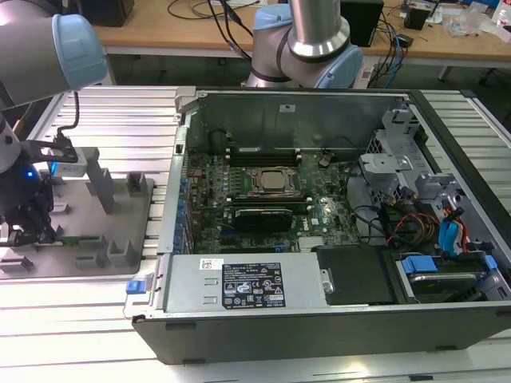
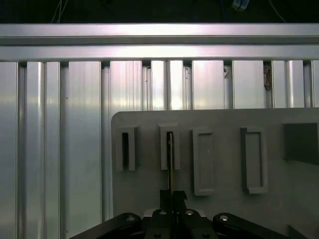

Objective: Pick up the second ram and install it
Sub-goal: 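Pick up the second ram and move it above second insertion slot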

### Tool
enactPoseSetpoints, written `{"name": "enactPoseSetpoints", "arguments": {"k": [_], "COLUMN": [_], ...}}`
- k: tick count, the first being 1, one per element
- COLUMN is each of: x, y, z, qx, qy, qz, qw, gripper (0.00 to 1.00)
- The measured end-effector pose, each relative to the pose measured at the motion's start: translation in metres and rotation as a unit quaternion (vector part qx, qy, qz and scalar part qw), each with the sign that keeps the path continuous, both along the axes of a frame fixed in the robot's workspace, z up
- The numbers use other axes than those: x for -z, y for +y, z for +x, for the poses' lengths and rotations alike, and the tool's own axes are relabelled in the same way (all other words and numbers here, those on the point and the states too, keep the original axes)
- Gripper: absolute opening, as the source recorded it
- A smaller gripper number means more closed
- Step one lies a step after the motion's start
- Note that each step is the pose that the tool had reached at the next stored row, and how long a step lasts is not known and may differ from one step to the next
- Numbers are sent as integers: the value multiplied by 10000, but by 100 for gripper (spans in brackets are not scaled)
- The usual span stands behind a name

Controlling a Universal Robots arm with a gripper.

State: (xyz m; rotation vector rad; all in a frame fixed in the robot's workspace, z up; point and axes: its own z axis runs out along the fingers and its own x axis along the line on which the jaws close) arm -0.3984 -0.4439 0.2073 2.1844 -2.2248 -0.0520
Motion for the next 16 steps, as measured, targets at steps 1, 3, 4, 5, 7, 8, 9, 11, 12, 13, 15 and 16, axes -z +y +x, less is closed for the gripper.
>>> {"name": "enactPoseSetpoints", "arguments": {"k": [1,3,4,5,7,8,9,11,12,13,15,16], "x": [0,-8,-9,-9,-10,-10,-10,-10,-10,-10,-24,-65], "y": [0,0,0,0,0,0,0,0,0,0,0,0], "z": [0,0,0,0,0,0,0,0,0,0,0,0], "qx": [1,1,-11,-28,-48,-48,-49,-49,-50,-51,-50,-51], "qy": [0,0,0,-1,0,0,0,0,0,0,1,0], "qz": [0,0,1,1,0,0,0,0,0,0,-1,0], "qw": [10000,10000,10000,10000,10000,10000,10000,10000,10000,10000,10000,10000], "gripper": [9,9,9,9,9,9,9,9,9,9,9,9]}}
